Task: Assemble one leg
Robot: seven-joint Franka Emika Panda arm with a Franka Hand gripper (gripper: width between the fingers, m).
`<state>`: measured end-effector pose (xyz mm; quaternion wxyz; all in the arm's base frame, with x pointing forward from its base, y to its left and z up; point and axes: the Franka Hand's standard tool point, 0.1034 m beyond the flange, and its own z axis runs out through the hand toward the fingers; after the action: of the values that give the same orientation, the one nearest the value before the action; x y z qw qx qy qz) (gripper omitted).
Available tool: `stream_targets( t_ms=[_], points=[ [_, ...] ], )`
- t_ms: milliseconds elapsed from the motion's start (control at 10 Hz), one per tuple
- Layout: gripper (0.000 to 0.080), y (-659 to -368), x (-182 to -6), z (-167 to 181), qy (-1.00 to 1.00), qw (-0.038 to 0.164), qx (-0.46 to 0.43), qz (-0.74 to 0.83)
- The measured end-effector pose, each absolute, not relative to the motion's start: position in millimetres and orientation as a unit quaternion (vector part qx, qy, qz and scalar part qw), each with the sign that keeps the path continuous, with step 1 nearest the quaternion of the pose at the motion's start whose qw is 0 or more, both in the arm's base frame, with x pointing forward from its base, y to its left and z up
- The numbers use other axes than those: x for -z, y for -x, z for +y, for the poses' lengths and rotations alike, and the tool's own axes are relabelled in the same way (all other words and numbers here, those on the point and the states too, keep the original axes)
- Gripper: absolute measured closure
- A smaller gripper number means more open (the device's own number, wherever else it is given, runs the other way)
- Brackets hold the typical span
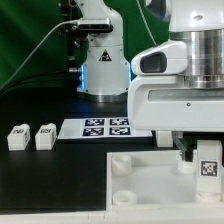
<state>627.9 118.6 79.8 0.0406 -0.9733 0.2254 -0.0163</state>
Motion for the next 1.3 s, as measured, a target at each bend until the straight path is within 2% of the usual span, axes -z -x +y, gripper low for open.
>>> stream_targets(
  t_ms=[400,600,800,900,1100,1300],
  points=[
    [0.0506,-628.5,-78.9,116.8,0.907,0.047,0.006,0.418],
    [0.0506,-631.8,-76.8,108.9,0.834,0.076,-0.009,0.547],
    [0.0506,-628.3,-75.2,102.1,0.739,0.115,-0.028,0.663],
    [0.0506,-626.9,-74.8,102.6,0.678,0.124,-0.04,0.724],
    [0.0506,-626.5,-74.9,106.1,0.596,0.12,-0.055,0.792],
    [0.0506,-625.9,-73.8,105.9,0.604,0.119,-0.053,0.787]
  ],
)
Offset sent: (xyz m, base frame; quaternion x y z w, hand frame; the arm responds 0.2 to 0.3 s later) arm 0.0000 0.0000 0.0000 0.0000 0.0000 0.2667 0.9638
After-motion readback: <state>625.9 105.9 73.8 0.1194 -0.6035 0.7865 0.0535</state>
